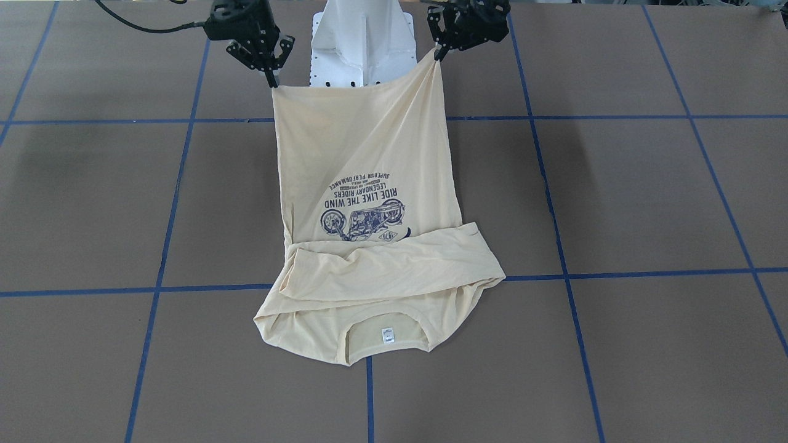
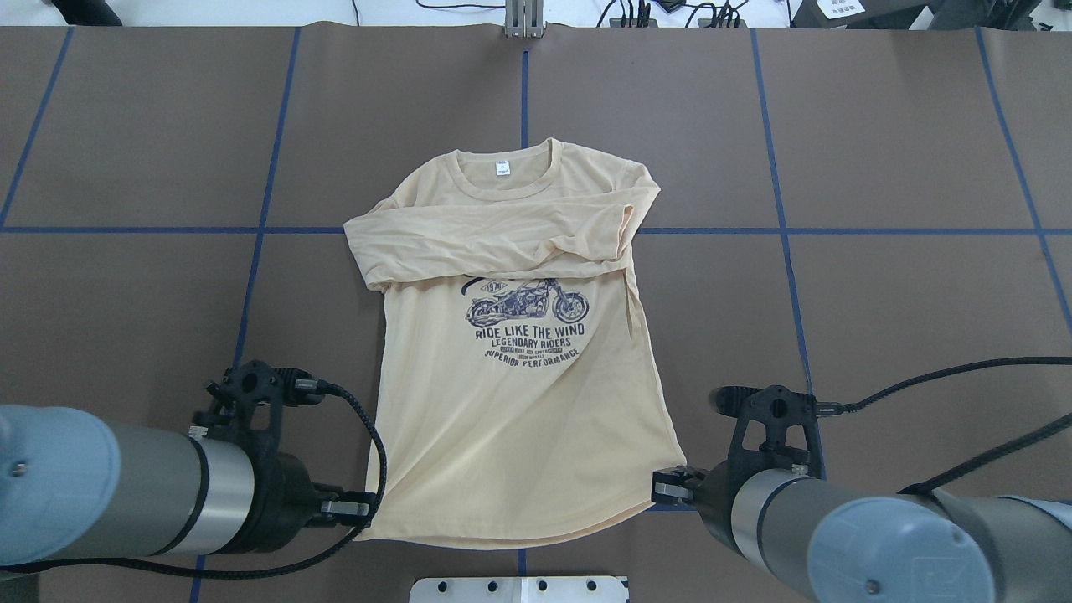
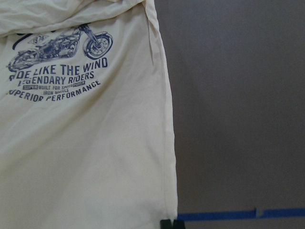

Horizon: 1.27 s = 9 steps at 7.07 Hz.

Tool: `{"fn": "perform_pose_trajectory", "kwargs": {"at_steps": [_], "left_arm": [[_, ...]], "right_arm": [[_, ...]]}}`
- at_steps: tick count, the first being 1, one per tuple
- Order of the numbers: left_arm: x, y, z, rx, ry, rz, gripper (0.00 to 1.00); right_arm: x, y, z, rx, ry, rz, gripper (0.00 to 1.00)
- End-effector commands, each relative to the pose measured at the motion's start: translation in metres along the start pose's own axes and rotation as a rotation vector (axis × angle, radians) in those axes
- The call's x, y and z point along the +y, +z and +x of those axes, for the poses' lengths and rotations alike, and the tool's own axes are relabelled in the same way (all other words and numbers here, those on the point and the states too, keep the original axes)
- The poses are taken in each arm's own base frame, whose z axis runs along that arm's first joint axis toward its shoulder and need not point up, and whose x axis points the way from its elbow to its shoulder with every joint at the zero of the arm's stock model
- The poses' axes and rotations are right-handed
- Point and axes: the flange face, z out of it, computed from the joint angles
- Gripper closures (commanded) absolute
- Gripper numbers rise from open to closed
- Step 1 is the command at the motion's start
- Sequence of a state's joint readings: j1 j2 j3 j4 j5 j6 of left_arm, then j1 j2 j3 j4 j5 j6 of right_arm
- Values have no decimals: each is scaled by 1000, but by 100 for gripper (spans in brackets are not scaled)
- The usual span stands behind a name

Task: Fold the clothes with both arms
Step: 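Lift the hem with both grippers and fold it toward the collar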

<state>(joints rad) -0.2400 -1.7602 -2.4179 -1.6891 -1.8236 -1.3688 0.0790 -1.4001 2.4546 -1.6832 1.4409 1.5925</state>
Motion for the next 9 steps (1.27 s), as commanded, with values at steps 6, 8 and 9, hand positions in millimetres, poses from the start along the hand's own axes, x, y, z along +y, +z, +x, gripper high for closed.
{"fn": "perform_pose_trajectory", "kwargs": {"at_steps": [6,8,9], "left_arm": [[-58,45,-20,-172,-72,113,100],[-112,55,-37,-233,-131,197,100],[-126,42,-41,-231,-148,231,100]], "right_arm": [[-67,24,-54,92,7,92,100],[-128,43,-47,84,15,182,100],[-151,45,-49,65,27,217,100]]}}
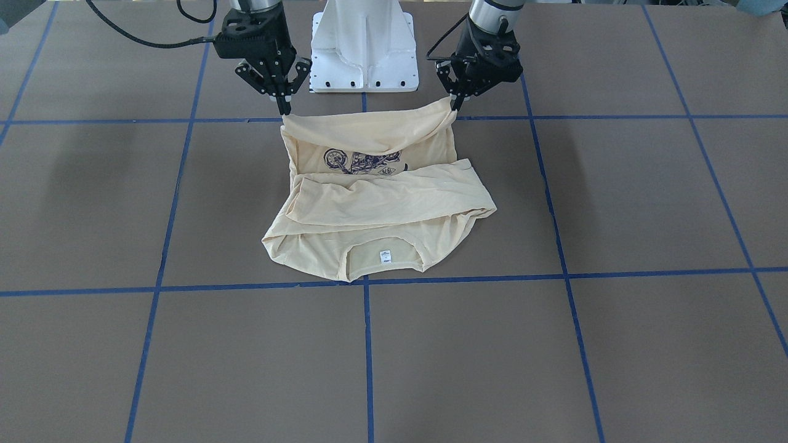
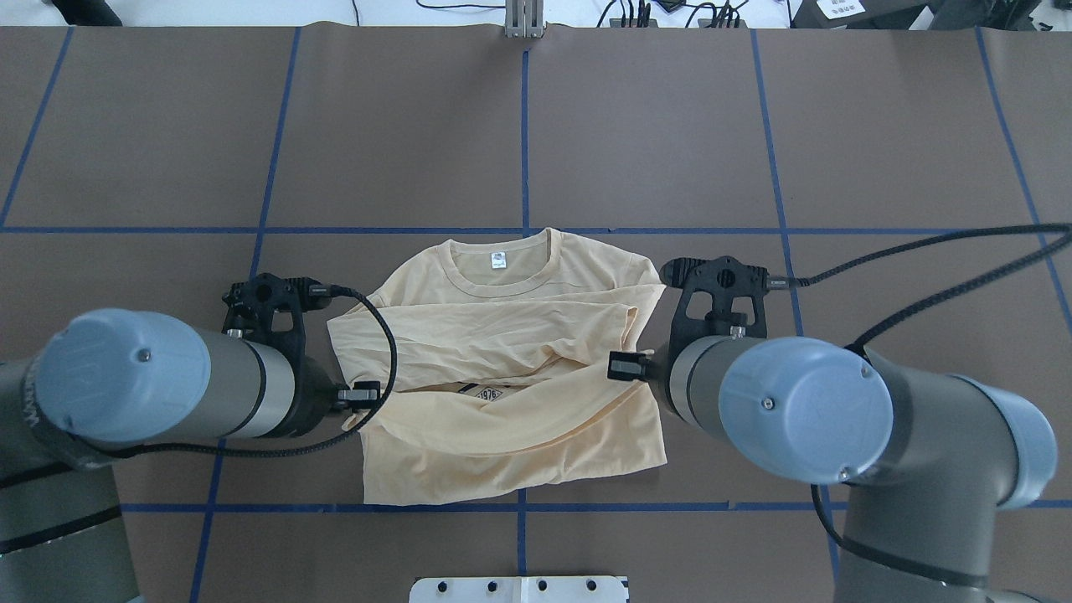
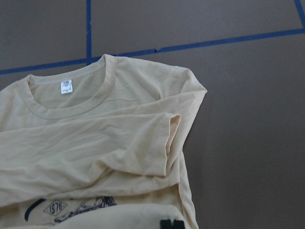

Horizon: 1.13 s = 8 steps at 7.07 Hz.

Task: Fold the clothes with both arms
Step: 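Release the folded hem and raise both grippers away from the shirt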

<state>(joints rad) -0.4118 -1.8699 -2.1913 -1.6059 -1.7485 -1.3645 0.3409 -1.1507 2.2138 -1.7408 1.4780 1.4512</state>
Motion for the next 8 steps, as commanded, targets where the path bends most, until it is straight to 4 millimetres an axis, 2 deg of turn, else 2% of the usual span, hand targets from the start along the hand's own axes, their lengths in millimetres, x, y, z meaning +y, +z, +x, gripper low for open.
{"fn": "perform_pose_trajectory", "kwargs": {"at_steps": [1,3,4,5,6,8], "left_arm": [[-42,-11,-10,-12,-50,79,100],[-62,-7,-1,-25,-56,154,100],[-71,-6,-2,-31,-35,166,100],[-85,9,-5,-61,-47,173,100],[-101,43,-6,-92,-55,198,100],[-120,120,-27,-118,-30,205,100]], "right_arm": [[-50,26,2,-22,16,80,100],[-83,71,-9,-5,31,121,100],[-92,81,-7,16,28,129,100],[-96,89,-7,32,29,129,100],[-96,108,-6,49,27,126,100],[-95,179,8,51,23,125,100]]}}
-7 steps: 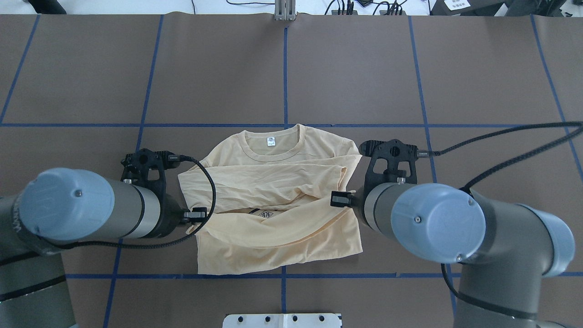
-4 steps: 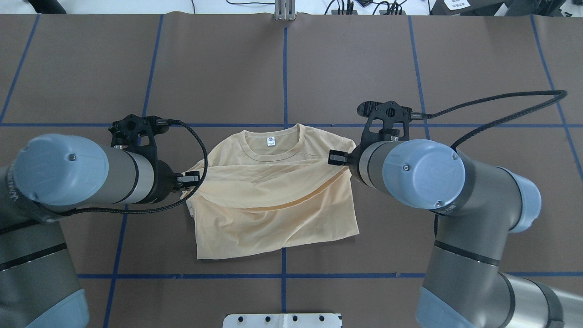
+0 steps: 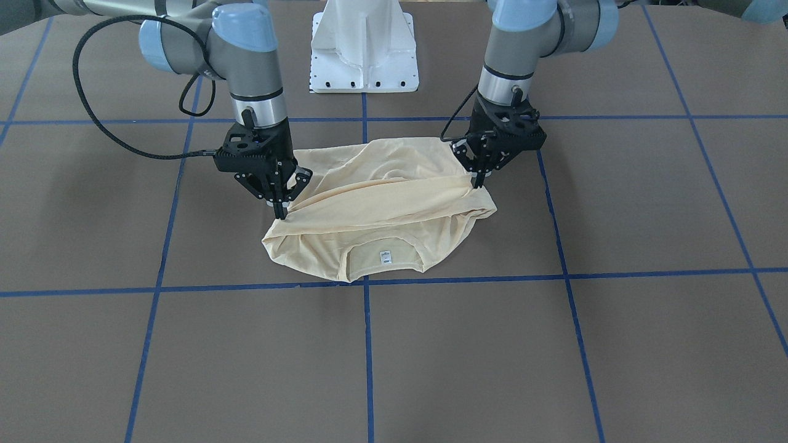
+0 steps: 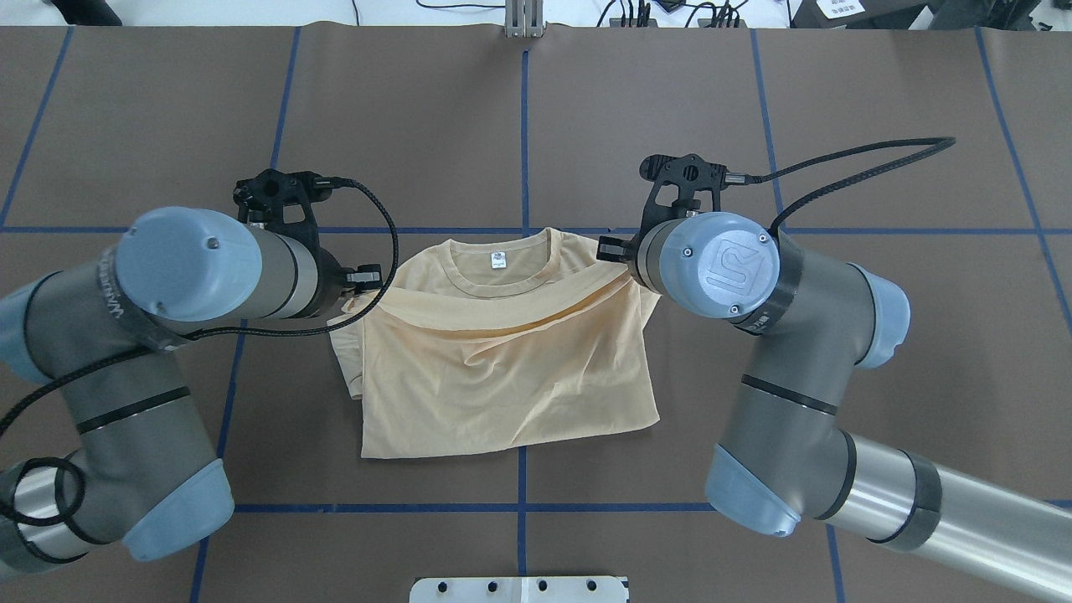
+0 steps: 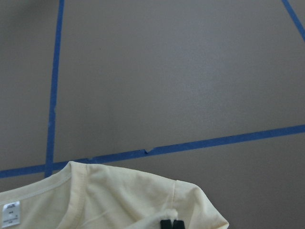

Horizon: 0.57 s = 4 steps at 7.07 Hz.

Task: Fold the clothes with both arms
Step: 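Release the folded hem and raise both grippers away from the shirt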

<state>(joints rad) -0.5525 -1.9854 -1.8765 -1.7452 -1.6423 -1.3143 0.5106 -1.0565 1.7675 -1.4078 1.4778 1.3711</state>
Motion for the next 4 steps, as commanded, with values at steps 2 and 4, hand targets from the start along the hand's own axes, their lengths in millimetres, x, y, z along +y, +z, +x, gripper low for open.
{"fn": "perform_pose_trajectory", "kwargs": {"at_steps": [2,4], "left_arm": [[-3,68,-15,-22,14,3,100],[-13,59,-16,-10,75,17,89]], "right_arm": [[6,49,9,-8,-2,-1,100],[5,46,7,-22,-29,2,62]]}}
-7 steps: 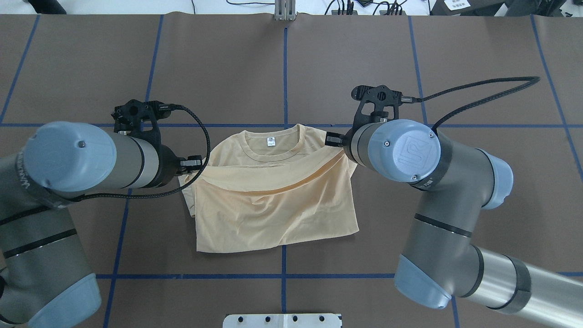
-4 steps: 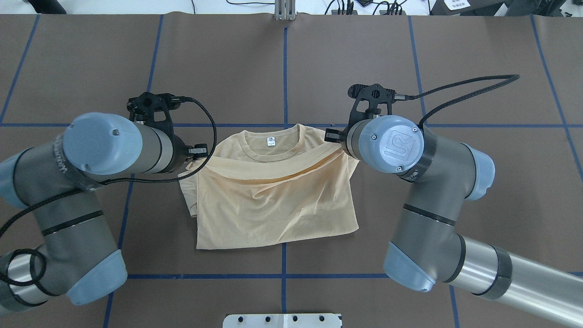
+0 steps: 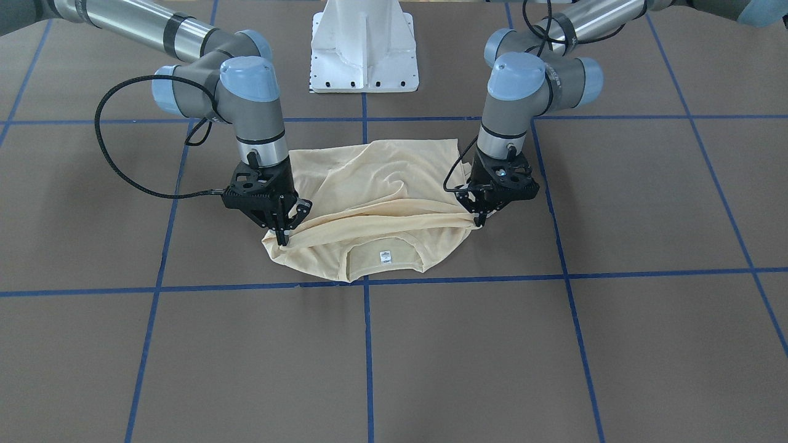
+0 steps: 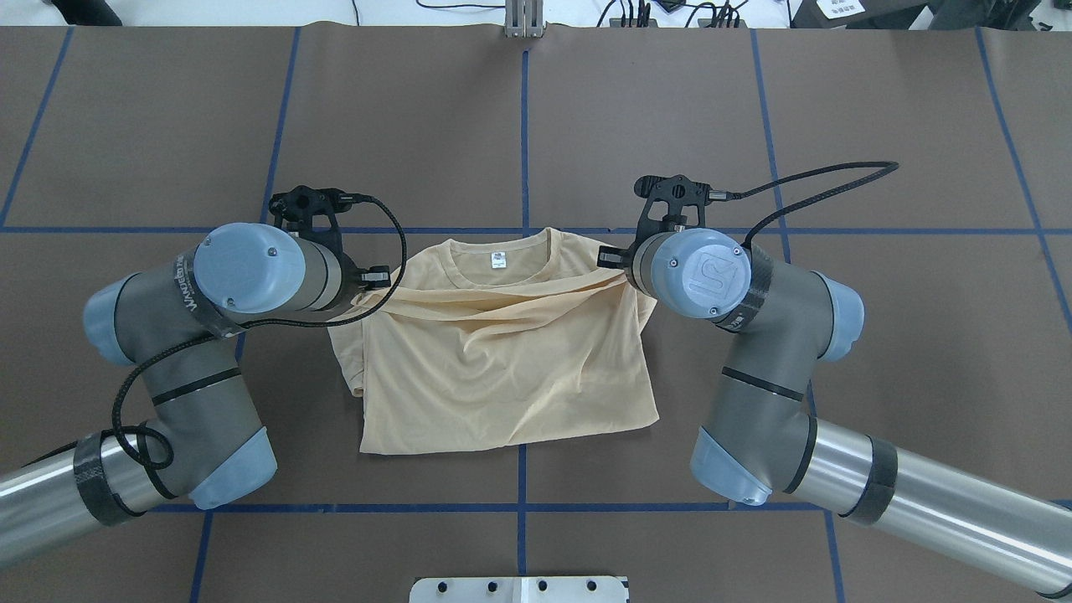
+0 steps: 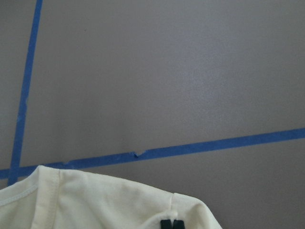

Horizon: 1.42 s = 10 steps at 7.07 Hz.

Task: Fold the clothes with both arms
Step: 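Release the folded hem and raise both grippers away from the shirt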

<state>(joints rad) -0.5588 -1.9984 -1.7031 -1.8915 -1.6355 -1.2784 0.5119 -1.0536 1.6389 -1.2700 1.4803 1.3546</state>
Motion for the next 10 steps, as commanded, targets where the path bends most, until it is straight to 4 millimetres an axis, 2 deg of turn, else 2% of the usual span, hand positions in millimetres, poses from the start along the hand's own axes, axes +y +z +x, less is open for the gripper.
{"fn": "perform_pose_trajectory", "kwargs": {"at_steps": [1,2,3,4,5,6,7,8,10], "left_arm": [[-13,-9,-2,15,68,21,1],[-18,-24,1,43,68,29,0],[-23,-53,3,83,112,53,0],[-15,-71,-13,108,156,20,0],[-3,-73,-35,107,160,-15,0],[6,-86,-47,116,160,-17,0],[19,-90,-50,123,156,-34,0],[66,-78,-30,141,129,-98,0],[133,-63,-7,147,62,-149,0]], "right_arm": [[-1,-3,-2,-14,-28,2,1],[-11,-18,-4,-40,-27,-9,0],[-33,-37,3,-82,-40,-72,0],[-52,-54,18,-108,-58,-94,0],[-52,-61,38,-112,-103,-103,0],[-55,-70,55,-128,-160,-123,0],[-53,-70,71,-124,-161,-136,0],[-52,-71,73,-122,-159,-135,0],[-53,-71,72,-123,-159,-130,0]]}}
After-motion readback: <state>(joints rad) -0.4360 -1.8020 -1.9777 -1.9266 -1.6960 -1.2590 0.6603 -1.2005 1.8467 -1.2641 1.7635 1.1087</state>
